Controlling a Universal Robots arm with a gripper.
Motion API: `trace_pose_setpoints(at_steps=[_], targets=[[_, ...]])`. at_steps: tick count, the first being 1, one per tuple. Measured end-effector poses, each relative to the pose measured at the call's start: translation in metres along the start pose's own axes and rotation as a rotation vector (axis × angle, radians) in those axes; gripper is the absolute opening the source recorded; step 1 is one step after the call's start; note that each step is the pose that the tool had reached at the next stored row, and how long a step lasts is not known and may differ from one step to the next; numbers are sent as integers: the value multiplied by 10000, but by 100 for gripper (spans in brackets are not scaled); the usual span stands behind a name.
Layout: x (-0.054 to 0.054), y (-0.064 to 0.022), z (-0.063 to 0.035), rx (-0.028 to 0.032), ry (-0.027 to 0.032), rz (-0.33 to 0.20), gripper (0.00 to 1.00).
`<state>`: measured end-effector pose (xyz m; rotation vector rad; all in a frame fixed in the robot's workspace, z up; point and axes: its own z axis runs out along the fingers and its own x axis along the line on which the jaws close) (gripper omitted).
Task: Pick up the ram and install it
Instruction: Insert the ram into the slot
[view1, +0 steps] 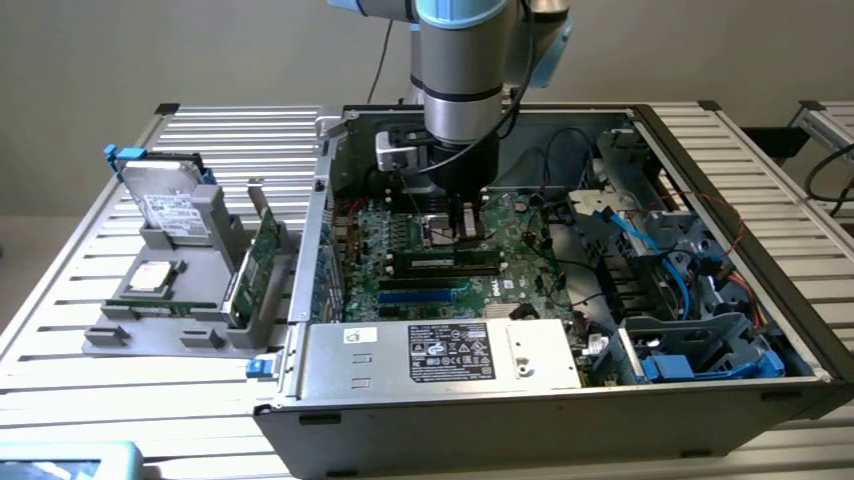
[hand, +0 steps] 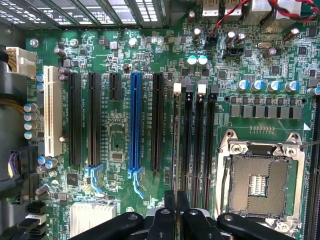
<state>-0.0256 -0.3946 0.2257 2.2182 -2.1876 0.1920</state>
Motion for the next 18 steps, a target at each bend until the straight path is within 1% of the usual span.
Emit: trace_pose_setpoints(at_steps=[4,18], targets=[[0,0,2,10,-2,1,13],[-1,2,7,73,-1,8,13]])
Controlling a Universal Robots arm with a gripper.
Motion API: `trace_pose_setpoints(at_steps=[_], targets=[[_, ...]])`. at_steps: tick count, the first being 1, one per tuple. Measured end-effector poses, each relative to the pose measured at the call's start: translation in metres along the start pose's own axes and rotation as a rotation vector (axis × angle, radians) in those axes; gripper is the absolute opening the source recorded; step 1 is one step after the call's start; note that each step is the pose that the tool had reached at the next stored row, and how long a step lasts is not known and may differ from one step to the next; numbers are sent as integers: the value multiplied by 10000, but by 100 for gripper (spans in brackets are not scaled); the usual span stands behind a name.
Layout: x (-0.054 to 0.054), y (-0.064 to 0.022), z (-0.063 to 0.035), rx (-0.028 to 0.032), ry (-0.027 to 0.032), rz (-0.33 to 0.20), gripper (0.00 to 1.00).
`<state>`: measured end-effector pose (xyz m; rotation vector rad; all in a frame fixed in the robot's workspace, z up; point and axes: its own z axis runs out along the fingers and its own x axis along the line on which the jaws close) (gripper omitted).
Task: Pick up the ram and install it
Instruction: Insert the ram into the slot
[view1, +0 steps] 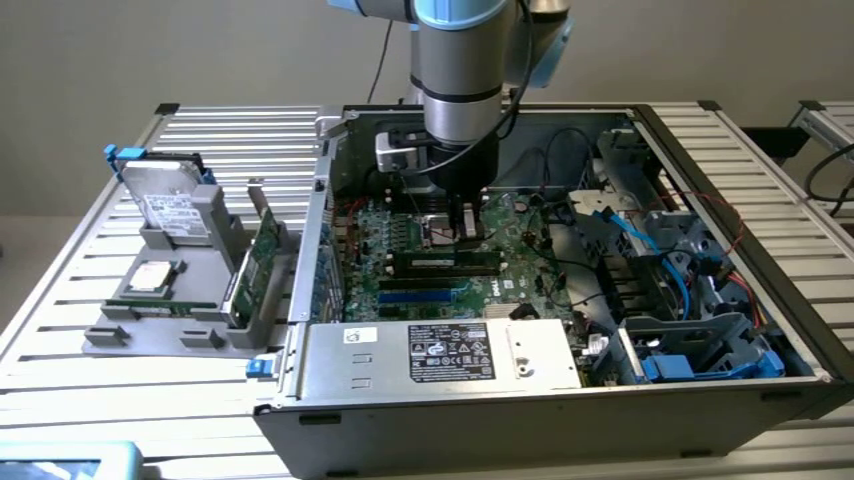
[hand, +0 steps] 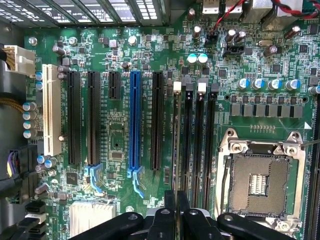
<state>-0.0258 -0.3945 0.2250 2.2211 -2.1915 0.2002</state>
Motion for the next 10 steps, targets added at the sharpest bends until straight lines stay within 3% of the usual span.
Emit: trace_pose_setpoints(at_steps=[6,7,10], targets=[[0,14,-1,24,1,2,15],[0,15,-1,26,1,2,22],[2,16,-12,26,4,2,22]])
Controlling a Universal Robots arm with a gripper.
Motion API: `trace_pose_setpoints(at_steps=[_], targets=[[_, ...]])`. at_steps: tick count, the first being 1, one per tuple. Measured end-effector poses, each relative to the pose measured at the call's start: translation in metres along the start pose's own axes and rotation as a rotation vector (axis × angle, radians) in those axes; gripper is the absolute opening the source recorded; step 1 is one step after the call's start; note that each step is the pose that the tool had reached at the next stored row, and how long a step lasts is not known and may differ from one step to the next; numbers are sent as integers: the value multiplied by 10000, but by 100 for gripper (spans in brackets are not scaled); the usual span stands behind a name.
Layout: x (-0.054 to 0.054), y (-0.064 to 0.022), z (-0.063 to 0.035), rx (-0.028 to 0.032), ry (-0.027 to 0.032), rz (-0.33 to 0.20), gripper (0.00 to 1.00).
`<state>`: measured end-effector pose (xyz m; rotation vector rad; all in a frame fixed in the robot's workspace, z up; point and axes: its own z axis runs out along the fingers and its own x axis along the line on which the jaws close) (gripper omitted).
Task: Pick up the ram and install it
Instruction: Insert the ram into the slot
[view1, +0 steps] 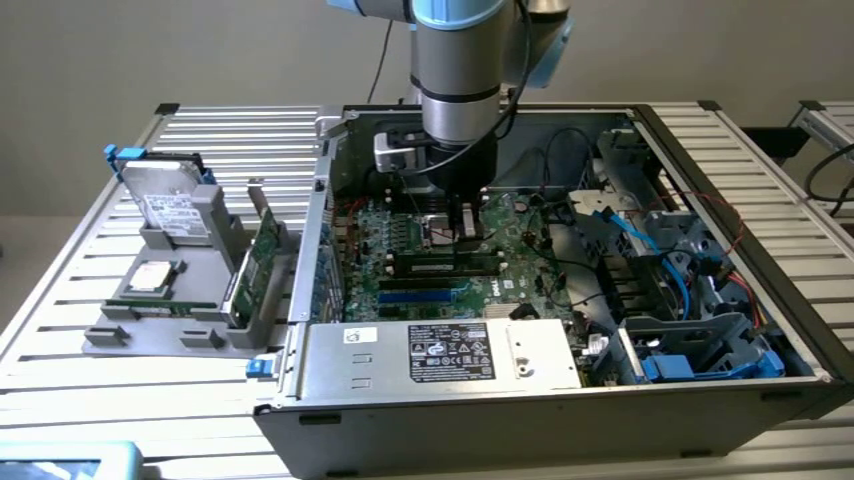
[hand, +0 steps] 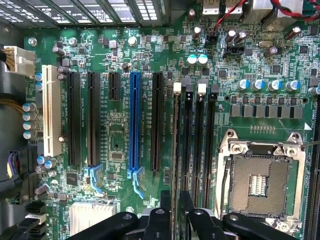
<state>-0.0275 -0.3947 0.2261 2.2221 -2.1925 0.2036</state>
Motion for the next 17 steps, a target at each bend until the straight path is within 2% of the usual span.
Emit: trace_pose_setpoints(at_steps=[6,10,11,13,17], targets=[[21,-28,-199,-1,-2,0,22],[32,-73,-268,-34,-2,-4,22],[34,-85,-276,-59,-3,-6,22],[38,-112,-289,-151,-5,-14,22],[52,-174,-309,-408,-11,-41,22]])
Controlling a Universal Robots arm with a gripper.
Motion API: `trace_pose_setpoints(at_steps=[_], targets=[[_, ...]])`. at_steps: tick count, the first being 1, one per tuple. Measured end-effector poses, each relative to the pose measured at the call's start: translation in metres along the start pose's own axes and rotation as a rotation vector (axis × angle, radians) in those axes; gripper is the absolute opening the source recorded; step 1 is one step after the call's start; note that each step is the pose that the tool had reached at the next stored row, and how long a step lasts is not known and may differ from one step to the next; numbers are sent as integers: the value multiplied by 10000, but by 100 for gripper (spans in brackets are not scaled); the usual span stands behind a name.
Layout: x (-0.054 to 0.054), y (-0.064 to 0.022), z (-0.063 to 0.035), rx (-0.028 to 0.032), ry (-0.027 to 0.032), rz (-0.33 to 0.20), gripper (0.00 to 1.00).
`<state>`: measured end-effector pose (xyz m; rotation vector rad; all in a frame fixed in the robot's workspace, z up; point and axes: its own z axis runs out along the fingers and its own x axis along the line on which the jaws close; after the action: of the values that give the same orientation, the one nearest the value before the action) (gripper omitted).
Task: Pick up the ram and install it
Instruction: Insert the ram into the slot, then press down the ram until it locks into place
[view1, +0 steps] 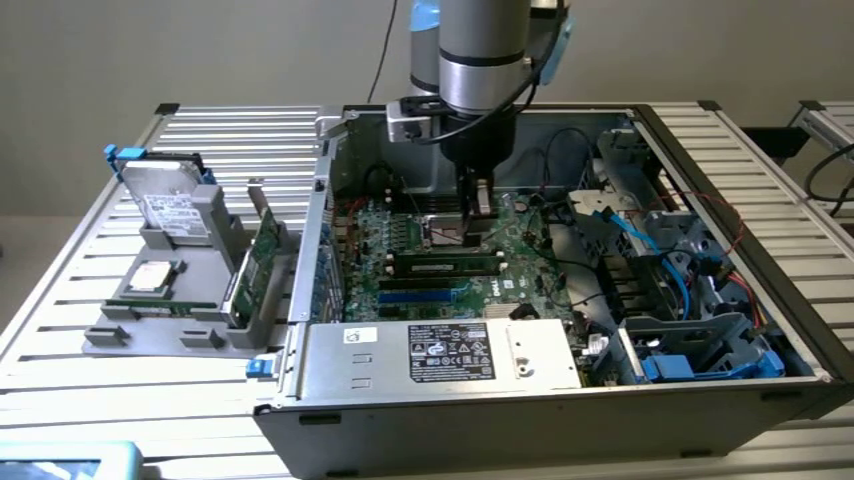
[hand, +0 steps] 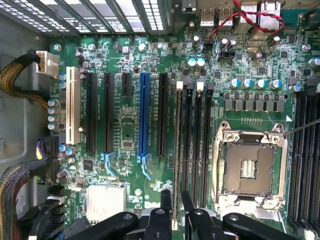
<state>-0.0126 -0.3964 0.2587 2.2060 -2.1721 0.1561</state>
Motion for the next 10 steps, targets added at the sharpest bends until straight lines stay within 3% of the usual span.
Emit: trace_pose_setpoints(at_steps=[3,10], targets=[[6,-43,-2,-166,-1,-17,22],[7,-42,-2,-167,-1,-16,22]])
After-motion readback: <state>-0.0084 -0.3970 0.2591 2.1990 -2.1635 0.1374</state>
